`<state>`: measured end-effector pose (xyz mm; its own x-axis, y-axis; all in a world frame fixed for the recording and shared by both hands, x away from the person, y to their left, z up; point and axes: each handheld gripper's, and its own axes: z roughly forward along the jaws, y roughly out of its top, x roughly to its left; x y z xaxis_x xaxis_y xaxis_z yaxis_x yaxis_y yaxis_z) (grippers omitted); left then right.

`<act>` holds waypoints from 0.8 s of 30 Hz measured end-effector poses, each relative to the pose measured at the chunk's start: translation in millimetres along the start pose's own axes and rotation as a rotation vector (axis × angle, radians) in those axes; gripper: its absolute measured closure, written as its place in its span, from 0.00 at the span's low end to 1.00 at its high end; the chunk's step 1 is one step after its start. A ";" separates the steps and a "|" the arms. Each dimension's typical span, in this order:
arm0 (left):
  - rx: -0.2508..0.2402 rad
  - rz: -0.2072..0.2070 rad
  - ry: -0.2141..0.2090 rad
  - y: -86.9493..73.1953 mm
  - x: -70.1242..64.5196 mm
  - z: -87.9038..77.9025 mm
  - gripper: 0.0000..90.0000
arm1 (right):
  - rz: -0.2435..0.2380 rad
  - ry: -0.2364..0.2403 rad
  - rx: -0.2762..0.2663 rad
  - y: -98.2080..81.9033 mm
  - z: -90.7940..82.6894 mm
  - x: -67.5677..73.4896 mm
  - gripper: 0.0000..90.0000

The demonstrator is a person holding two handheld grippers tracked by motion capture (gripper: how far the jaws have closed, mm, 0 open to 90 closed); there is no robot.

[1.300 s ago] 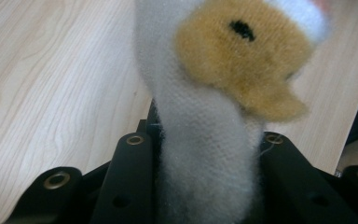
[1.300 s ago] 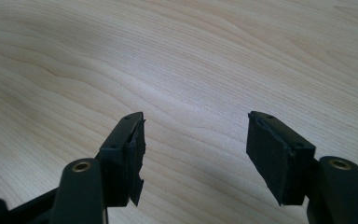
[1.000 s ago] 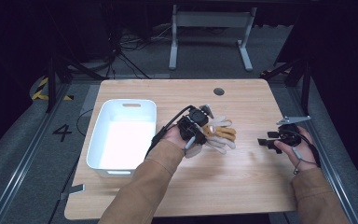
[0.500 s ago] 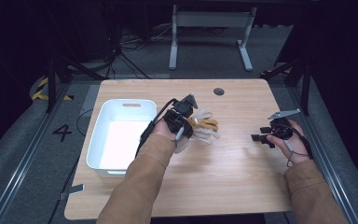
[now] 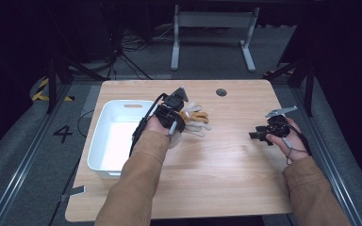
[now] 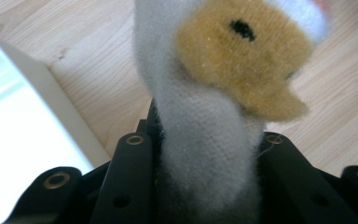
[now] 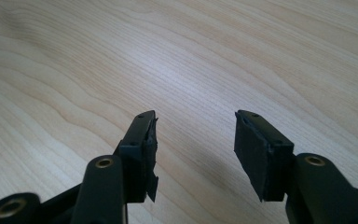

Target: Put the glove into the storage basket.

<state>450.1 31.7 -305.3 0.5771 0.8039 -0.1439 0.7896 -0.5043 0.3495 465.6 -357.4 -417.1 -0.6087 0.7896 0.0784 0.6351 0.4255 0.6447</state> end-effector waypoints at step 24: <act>-0.091 -0.203 0.070 -36.5 42.1 -45.0 0.77 | 0.002 0.011 0.023 5.5 11.2 1.0 0.53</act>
<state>436.2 98.2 -282.4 0.3900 0.9074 -0.1567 0.8643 -0.3020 0.4022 473.8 -349.3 -422.0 -0.6123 0.7857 0.0883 0.6470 0.4337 0.6271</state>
